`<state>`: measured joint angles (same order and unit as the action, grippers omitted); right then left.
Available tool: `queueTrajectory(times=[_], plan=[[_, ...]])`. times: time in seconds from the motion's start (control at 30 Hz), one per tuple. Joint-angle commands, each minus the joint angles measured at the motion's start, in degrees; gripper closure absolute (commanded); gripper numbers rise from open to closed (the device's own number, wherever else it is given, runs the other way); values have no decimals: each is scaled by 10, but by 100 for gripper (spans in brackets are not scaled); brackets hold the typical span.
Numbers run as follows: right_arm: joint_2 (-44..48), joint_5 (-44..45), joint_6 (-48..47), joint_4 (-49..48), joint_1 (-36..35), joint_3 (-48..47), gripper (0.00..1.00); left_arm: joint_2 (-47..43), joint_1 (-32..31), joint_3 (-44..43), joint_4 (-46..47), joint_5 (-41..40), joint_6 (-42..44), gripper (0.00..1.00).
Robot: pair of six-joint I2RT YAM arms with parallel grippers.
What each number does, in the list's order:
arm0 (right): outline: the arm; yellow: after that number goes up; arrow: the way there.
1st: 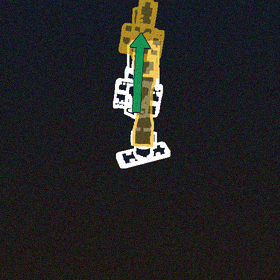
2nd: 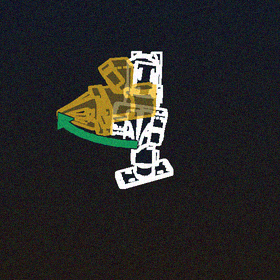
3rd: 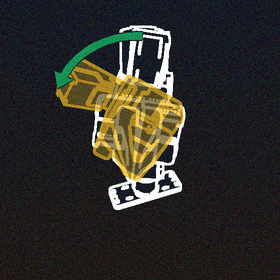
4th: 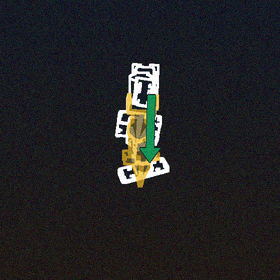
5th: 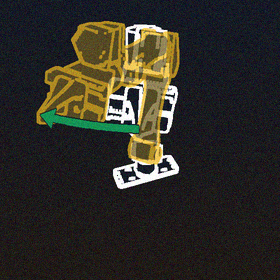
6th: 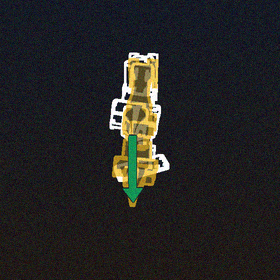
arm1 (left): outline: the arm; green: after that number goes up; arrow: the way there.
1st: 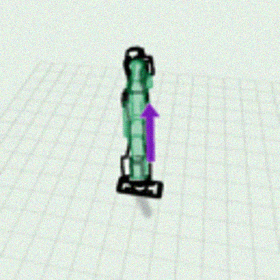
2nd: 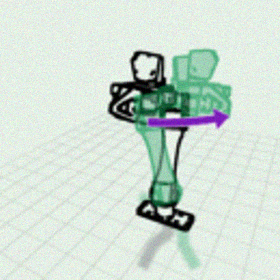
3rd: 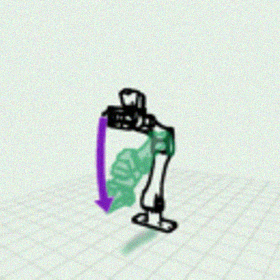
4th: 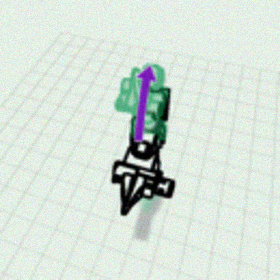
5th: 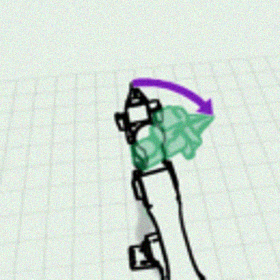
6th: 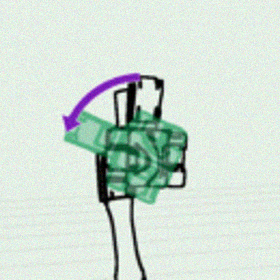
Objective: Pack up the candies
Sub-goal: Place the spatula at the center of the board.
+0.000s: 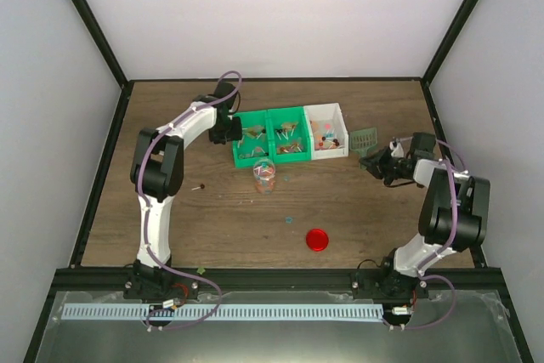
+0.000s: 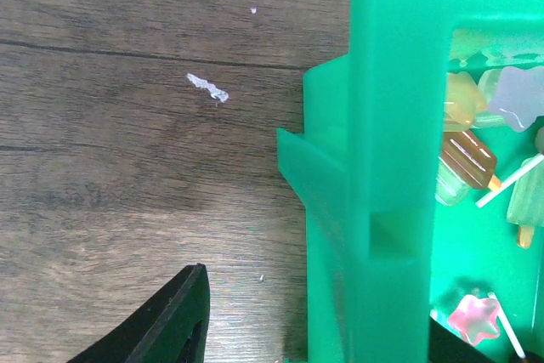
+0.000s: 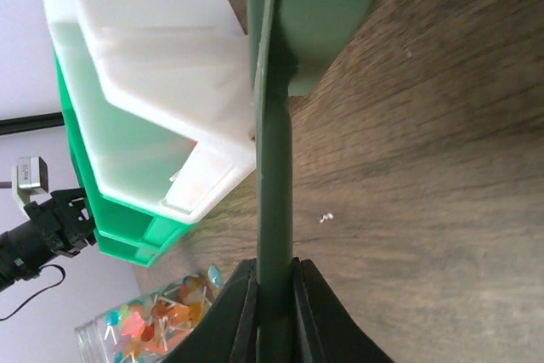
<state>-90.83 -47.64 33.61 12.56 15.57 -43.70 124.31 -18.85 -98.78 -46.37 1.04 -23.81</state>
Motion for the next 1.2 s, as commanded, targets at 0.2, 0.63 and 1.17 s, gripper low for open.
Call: queueTrajectory(times=[0.2,0.63,1.17], plan=[[-51,21,-71,12,8,-53,74,44,3,-63,-37,-56,6,54],[146,142,-106,150,4,-56,47,91,6,-162,-67,-72,6,54],[364,295,34,253,-355,131,50,-112,-2,-67,5,-98,-3,54]])
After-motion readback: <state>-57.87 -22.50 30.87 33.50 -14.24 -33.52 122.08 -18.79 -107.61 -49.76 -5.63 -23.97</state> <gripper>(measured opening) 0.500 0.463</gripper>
